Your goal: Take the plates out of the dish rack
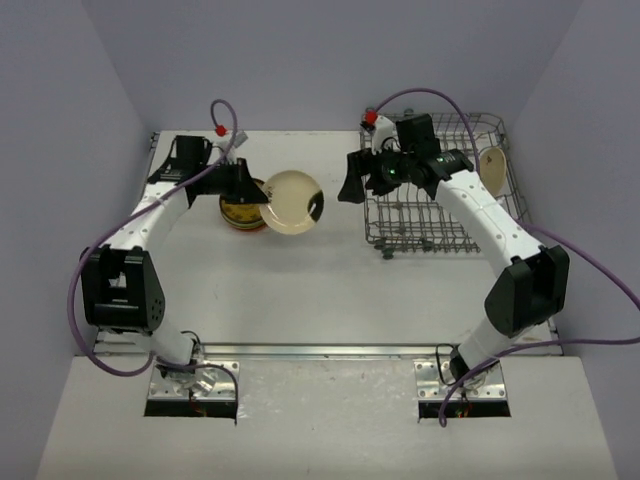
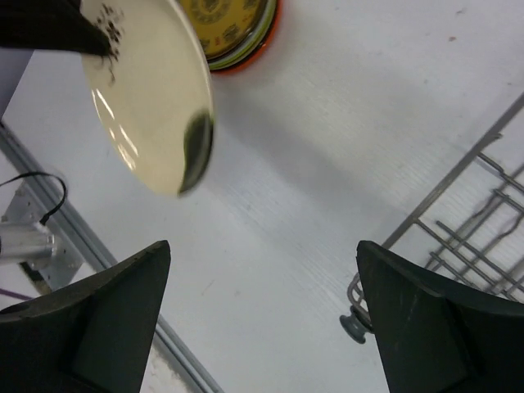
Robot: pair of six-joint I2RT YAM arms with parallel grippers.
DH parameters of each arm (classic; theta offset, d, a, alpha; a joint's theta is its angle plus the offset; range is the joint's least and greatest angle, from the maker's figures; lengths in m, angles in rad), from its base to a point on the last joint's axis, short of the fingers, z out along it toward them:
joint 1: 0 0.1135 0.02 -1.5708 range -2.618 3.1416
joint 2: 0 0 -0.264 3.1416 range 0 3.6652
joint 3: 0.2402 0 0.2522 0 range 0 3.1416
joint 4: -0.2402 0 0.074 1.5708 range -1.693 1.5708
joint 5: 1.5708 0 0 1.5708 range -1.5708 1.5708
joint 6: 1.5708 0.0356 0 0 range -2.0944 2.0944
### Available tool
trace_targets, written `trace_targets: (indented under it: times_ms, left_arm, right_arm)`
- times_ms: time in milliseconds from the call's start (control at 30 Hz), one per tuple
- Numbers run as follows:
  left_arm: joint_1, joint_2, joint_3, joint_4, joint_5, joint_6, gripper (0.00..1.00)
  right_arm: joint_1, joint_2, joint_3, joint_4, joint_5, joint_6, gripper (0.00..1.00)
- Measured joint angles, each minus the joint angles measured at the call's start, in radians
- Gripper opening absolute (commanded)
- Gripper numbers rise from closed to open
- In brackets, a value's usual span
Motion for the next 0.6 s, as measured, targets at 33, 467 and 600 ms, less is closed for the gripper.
trace_targets:
  times_ms: [33, 467, 600]
  left_arm:
    - [0.047, 0.026, 0.023, -0.004, -0.009, -0.016, 0.00]
    - [0.314, 0.324, 0.233, -0.070, -0.301, -0.090, 0.15]
    - [0.307, 0.344, 0.233, -0.080, -0.313, -0.097, 0.42]
  right_arm:
    - [-0.013, -0.002, -0.001, -0.005, 0.012, 0.000, 0.96]
    - [-0.306, -0.041, -0.053, -0.036, 0.074, 0.015, 0.99]
    - [-0.337, -0.050, -0.053, -0.058, 0.079, 0.010, 0.99]
